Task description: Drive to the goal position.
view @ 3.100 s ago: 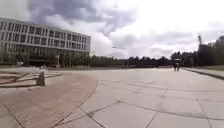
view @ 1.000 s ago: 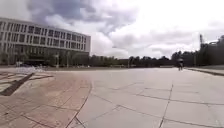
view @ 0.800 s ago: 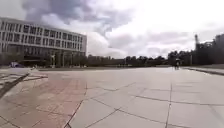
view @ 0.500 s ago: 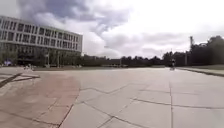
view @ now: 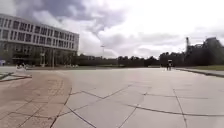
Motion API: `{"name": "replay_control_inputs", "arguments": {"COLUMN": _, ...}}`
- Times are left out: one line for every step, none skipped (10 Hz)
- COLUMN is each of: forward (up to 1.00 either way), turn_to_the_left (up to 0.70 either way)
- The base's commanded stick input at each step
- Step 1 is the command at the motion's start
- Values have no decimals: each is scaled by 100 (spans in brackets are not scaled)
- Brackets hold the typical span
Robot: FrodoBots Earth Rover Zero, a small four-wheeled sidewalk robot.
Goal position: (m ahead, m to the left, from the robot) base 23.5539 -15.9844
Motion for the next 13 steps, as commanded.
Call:
{"name": "replay_control_inputs", "arguments": {"forward": 70, "turn_to_the_left": -20}}
{"name": "replay_control_inputs", "arguments": {"forward": 70, "turn_to_the_left": -10}}
{"name": "replay_control_inputs", "arguments": {"forward": 70, "turn_to_the_left": 0}}
{"name": "replay_control_inputs", "arguments": {"forward": 70, "turn_to_the_left": 0}}
{"name": "replay_control_inputs", "arguments": {"forward": 70, "turn_to_the_left": 0}}
{"name": "replay_control_inputs", "arguments": {"forward": 70, "turn_to_the_left": -7}}
{"name": "replay_control_inputs", "arguments": {"forward": 70, "turn_to_the_left": -5}}
{"name": "replay_control_inputs", "arguments": {"forward": 70, "turn_to_the_left": 0}}
{"name": "replay_control_inputs", "arguments": {"forward": 70, "turn_to_the_left": -6}}
{"name": "replay_control_inputs", "arguments": {"forward": 70, "turn_to_the_left": -17}}
{"name": "replay_control_inputs", "arguments": {"forward": 70, "turn_to_the_left": -29}}
{"name": "replay_control_inputs", "arguments": {"forward": 70, "turn_to_the_left": 0}}
{"name": "replay_control_inputs", "arguments": {"forward": 70, "turn_to_the_left": 0}}
